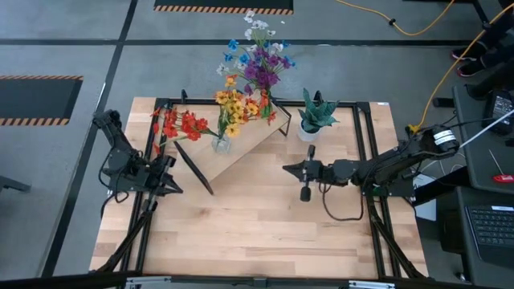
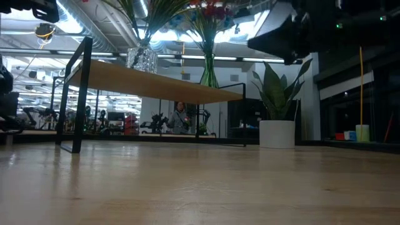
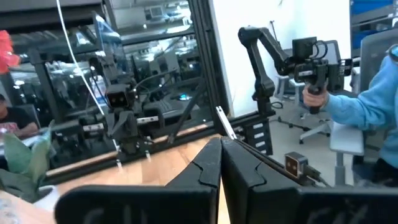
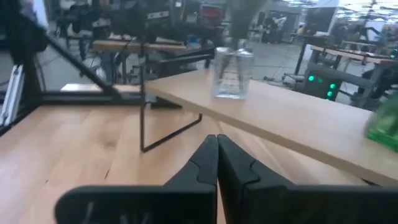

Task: Pick and place flowers into a vace then onto a shelf
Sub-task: Return to Home Position

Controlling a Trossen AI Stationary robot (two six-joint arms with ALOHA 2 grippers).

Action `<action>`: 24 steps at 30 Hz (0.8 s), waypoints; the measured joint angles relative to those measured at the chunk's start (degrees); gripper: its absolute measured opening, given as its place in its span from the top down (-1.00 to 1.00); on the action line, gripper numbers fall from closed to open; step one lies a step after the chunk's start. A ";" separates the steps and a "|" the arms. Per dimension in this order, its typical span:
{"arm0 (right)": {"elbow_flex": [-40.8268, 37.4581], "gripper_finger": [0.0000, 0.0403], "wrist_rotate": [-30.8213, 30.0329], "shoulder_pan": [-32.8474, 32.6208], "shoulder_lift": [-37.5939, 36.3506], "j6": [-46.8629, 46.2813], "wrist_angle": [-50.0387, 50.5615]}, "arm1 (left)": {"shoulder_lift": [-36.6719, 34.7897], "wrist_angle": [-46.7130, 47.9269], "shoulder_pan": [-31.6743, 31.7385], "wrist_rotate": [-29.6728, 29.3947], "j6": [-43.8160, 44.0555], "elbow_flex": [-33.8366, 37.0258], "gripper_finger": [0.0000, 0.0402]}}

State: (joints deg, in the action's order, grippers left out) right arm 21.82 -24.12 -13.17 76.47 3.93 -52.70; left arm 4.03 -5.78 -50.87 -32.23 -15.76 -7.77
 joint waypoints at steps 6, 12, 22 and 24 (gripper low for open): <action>-4.23 0.99 3.80 2.96 -3.00 -4.36 -0.47 | -0.39 0.54 4.67 3.91 0.44 0.05 0.99; -4.00 0.99 10.18 5.56 -3.11 -3.99 -1.00 | -0.55 -3.11 11.64 8.31 1.53 5.16 0.99; -4.00 0.99 13.55 8.37 -3.17 -1.90 -1.54 | -2.99 -1.76 16.86 8.95 -0.90 4.94 0.99; -4.00 0.99 13.85 9.04 -3.17 -1.68 -1.51 | -3.99 0.32 17.88 10.62 0.13 4.94 0.99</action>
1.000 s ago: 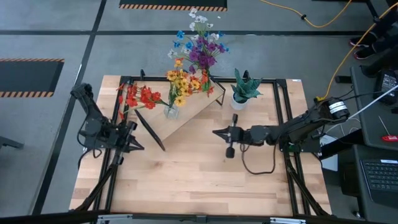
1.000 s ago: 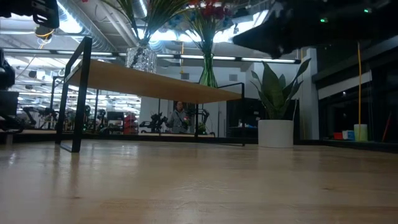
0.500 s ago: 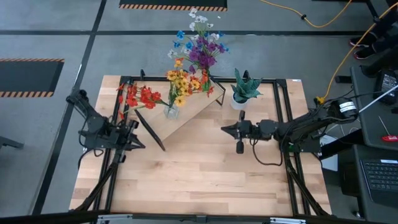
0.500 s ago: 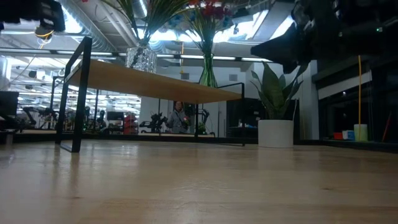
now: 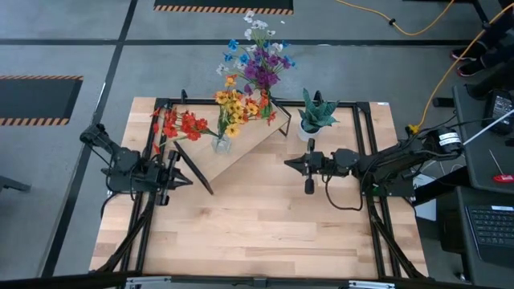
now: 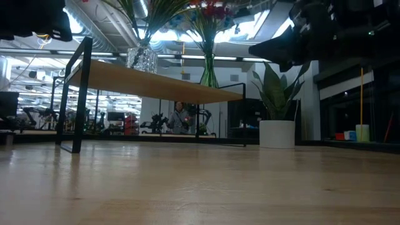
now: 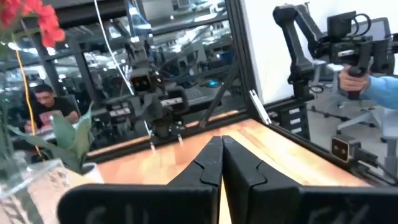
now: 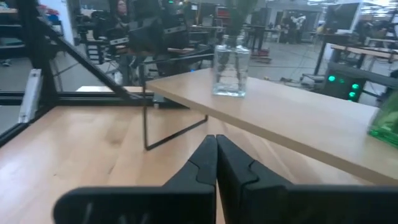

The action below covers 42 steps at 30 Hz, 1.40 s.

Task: Pick and place flowers into a vace then onto a shelf
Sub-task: Return to Home Position

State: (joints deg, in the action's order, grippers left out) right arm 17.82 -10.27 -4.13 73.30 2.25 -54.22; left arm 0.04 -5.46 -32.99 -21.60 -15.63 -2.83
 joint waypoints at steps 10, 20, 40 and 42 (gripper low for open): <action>0.02 0.99 0.01 2.28 0.00 -0.18 -0.11 | -0.03 -2.16 8.29 8.04 1.51 2.08 0.99; 0.02 0.99 1.09 2.54 0.00 -0.14 -0.42 | -0.05 -2.89 19.70 17.30 4.13 2.36 0.99; 0.09 0.99 1.43 2.82 -5.45 5.46 -0.14 | -0.05 -5.50 37.52 22.96 10.51 2.36 0.99; -0.71 0.99 2.65 3.76 -7.01 5.57 -0.07 | -0.05 -5.50 38.05 23.23 10.90 2.36 0.98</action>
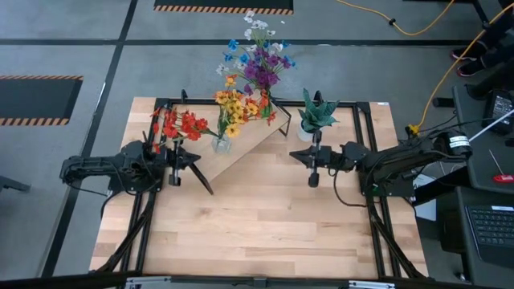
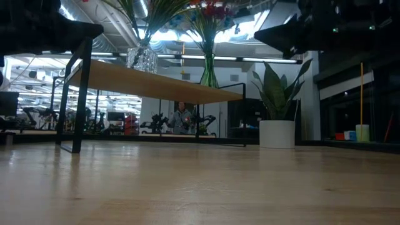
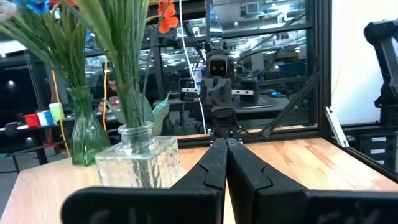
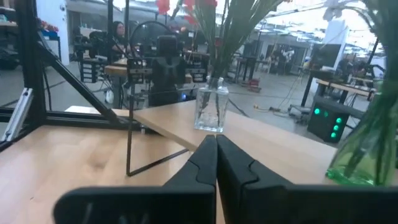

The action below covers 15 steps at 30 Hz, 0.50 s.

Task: Pick and place flowers into a vace then onto a shelf
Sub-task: Return to Home Position

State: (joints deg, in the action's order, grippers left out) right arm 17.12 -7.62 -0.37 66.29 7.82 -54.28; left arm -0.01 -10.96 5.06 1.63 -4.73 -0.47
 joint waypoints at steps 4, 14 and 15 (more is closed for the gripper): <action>-4.38 0.99 3.31 2.66 -6.09 -0.66 0.13 | 0.00 0.00 0.35 -0.37 0.44 0.00 0.99; -16.52 0.99 5.98 5.62 -26.48 -2.83 5.10 | 0.00 0.07 0.35 -0.70 0.56 0.00 0.98; -16.37 0.99 5.96 5.69 -28.24 -2.81 8.23 | 0.00 0.04 0.32 -0.74 0.56 0.00 0.98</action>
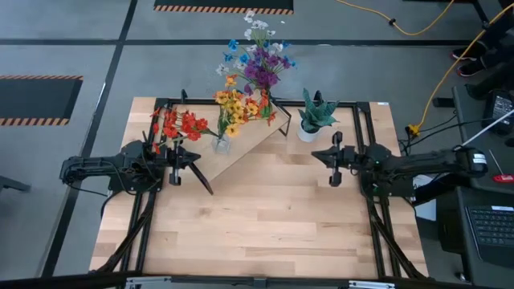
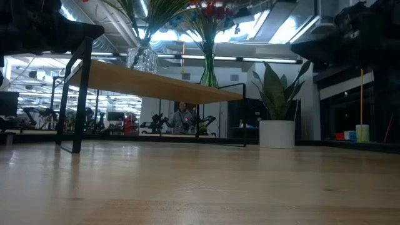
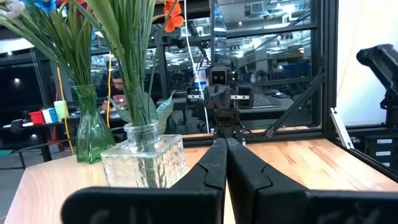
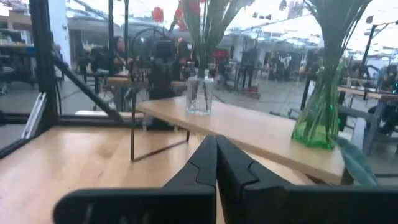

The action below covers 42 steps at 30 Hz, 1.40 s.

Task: Pick and place flowers into a vace then onto a shelf
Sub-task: Return to Home Position

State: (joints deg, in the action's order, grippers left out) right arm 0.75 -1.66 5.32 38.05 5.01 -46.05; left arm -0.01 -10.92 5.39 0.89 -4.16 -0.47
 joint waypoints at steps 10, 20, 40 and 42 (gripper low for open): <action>0.18 0.98 0.40 0.13 -12.27 -0.89 13.27 | 0.20 0.72 0.00 0.14 -0.01 0.00 0.98; 0.18 0.96 0.33 0.13 -12.97 1.52 16.68 | 0.22 0.68 0.00 0.16 -0.02 0.00 0.97; -0.33 0.87 2.22 0.06 -11.74 -4.22 23.70 | 0.24 0.66 -0.02 0.18 -0.02 0.00 0.97; -0.34 0.87 2.21 -0.24 -11.33 -3.62 26.74 | 0.24 0.66 -0.02 0.19 -0.02 0.00 0.97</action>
State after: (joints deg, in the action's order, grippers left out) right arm 0.40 0.55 5.08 26.72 1.39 -19.31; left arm 0.23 -10.26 5.37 1.08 -4.19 -0.47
